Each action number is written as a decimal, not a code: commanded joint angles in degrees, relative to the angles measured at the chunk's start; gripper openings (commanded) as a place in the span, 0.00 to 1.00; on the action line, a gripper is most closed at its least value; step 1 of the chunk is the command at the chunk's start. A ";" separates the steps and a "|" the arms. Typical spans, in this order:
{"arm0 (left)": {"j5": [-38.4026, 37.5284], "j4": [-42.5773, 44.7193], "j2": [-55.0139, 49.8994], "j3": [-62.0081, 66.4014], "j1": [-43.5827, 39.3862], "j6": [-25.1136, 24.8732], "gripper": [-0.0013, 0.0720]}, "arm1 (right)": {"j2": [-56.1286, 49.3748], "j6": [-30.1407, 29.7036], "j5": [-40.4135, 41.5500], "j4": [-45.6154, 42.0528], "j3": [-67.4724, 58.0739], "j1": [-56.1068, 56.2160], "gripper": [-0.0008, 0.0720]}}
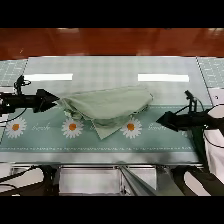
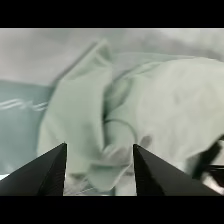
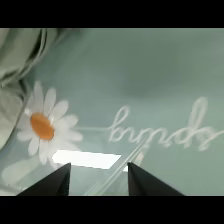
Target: Fold the shirts.
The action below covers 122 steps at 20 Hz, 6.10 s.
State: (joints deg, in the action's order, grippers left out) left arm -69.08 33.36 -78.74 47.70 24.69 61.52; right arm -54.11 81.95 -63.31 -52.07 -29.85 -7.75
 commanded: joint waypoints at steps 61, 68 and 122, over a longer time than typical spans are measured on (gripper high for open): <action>-6.95 6.34 44.41 63.82 -6.71 10.29 0.05 | 12.28 7.89 -25.49 -23.67 -92.91 17.86 0.04; -10.54 7.41 47.95 63.25 -8.68 12.79 0.05 | 12.85 10.69 -33.16 -22.47 -91.89 17.86 0.04; -0.24 12.57 19.89 -28.28 8.90 9.01 0.71 | 3.74 -3.61 -4.20 -0.92 -4.31 -11.30 0.52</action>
State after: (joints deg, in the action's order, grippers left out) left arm -71.50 46.33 -59.44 22.37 35.83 70.50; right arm -52.07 79.02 -67.05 -53.95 -35.20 -19.07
